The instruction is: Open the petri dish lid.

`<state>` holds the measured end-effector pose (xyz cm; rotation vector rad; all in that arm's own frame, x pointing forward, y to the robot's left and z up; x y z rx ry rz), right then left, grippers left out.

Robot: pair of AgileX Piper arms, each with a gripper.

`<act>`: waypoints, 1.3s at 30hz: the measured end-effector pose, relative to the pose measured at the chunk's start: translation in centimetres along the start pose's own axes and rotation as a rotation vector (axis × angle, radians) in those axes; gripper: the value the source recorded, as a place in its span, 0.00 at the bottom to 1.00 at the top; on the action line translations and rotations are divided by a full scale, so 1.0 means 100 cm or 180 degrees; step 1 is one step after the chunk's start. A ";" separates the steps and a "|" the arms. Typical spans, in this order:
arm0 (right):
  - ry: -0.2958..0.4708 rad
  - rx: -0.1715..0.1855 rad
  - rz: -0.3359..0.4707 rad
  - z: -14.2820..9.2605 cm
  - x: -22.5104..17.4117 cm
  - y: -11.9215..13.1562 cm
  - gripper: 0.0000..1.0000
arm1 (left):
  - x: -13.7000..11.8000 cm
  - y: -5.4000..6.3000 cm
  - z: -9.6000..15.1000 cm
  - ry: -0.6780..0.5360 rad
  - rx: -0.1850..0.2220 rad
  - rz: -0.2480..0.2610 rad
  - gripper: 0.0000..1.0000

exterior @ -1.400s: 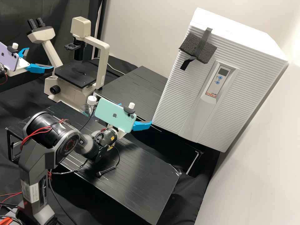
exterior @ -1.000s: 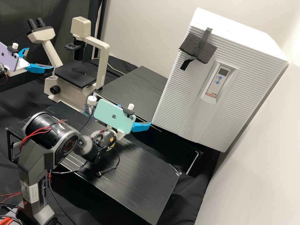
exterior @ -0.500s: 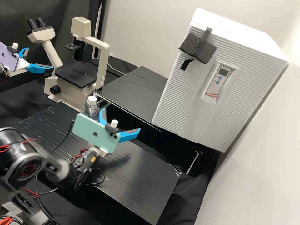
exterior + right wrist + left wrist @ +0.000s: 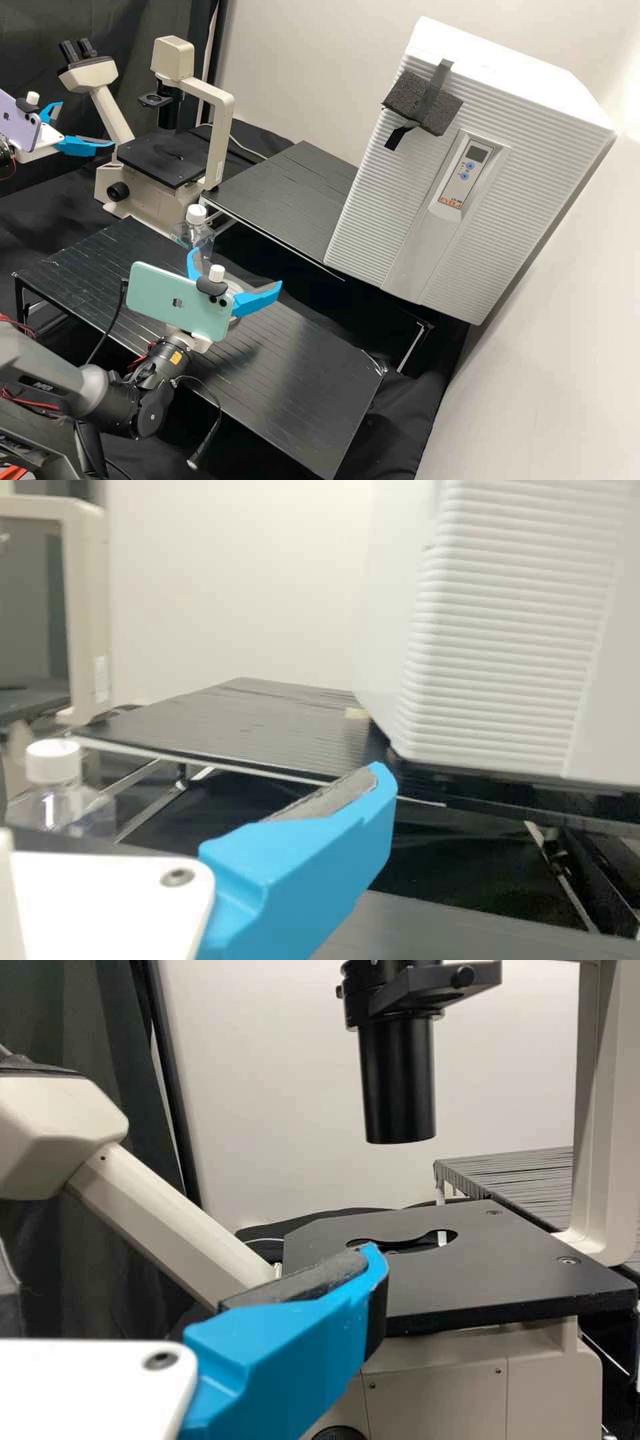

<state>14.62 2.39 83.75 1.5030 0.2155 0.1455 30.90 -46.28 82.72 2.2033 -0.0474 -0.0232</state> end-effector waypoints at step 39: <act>-0.0142 -0.0038 -0.0485 0.013 -0.005 -0.010 1.00 | 0.000 0.000 0.000 0.0000 0.0000 0.0000 1.00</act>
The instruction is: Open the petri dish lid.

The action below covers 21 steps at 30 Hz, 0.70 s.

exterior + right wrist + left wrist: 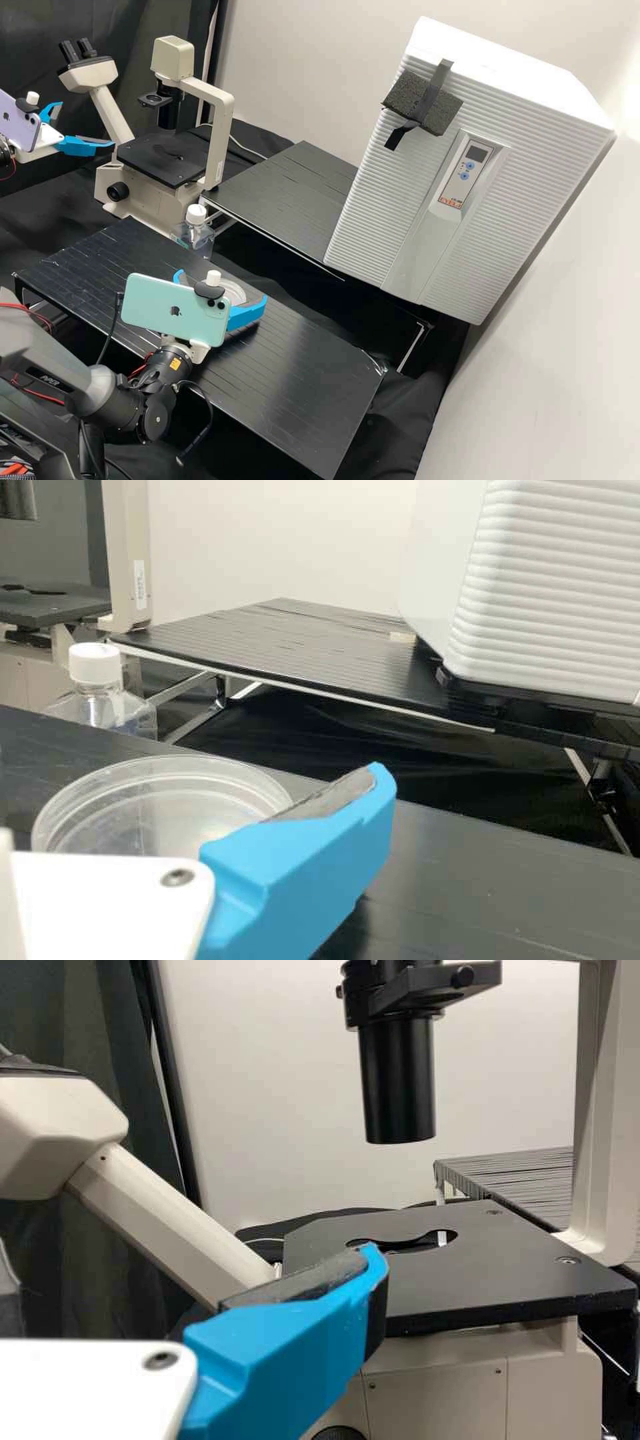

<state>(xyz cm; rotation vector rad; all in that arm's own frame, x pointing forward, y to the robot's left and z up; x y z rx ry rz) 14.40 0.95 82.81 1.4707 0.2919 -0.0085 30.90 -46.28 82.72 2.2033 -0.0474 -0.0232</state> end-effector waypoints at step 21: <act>-0.0029 0.0071 -0.0037 0.003 0.001 -0.001 0.00 | 0.000 0.000 0.000 0.0000 0.0000 0.0000 1.00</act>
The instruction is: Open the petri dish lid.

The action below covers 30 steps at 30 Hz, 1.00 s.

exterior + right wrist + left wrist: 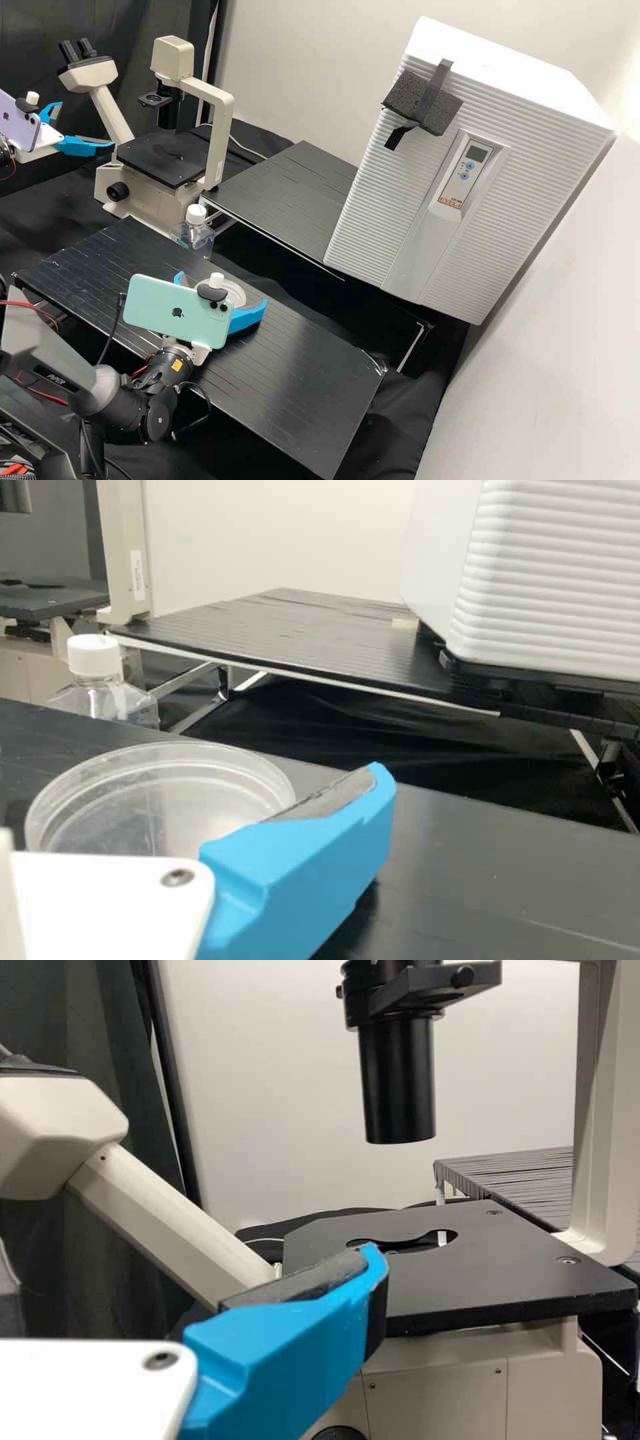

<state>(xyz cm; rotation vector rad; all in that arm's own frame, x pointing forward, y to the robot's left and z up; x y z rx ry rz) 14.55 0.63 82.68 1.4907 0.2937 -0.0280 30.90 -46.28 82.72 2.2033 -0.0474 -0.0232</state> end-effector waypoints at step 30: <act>-0.0017 0.0083 -0.0046 0.002 0.001 -0.002 0.00 | 0.000 0.000 0.000 0.0000 0.0000 0.0000 1.00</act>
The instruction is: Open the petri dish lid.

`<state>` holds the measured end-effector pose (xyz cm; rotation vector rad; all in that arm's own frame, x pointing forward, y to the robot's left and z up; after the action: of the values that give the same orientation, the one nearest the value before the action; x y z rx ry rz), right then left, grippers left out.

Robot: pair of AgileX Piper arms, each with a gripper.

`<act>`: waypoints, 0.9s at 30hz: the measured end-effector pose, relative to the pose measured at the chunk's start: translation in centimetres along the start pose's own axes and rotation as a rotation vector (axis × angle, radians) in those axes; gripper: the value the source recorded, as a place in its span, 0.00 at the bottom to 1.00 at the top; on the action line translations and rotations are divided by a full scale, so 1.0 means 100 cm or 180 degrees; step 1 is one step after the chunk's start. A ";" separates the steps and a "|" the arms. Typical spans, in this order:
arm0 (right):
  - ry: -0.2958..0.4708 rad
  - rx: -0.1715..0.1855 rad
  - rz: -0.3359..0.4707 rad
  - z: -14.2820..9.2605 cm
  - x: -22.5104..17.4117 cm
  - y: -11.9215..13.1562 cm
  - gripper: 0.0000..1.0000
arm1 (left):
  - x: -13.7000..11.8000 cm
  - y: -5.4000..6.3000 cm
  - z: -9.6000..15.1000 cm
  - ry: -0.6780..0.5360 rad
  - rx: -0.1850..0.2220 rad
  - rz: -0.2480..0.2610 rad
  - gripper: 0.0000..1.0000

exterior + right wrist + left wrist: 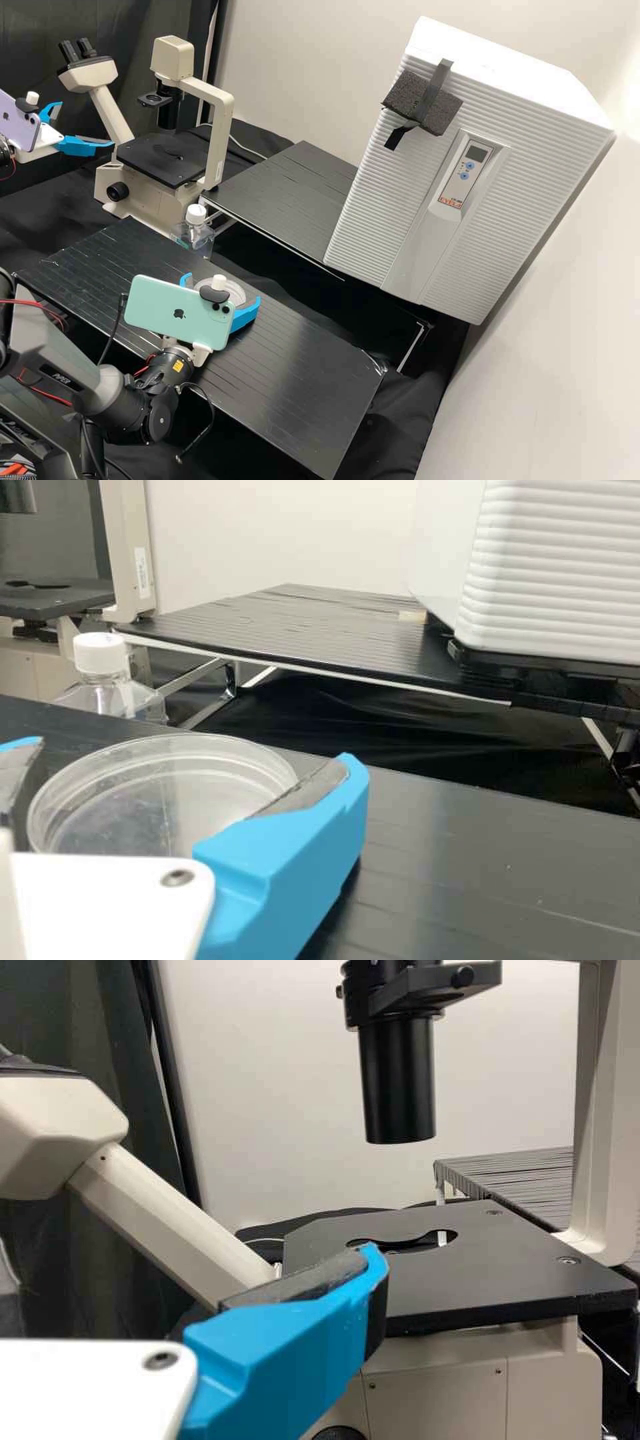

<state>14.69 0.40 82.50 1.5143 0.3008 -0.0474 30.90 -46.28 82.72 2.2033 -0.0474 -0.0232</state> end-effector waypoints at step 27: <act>0.0176 -0.0252 0.0039 -0.019 -0.008 0.001 0.00 | 0.000 0.000 0.000 0.0000 0.0000 0.0000 1.00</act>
<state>13.67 2.14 82.74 1.4404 0.3340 0.0159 30.90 -46.28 82.72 2.2033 -0.0474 -0.0232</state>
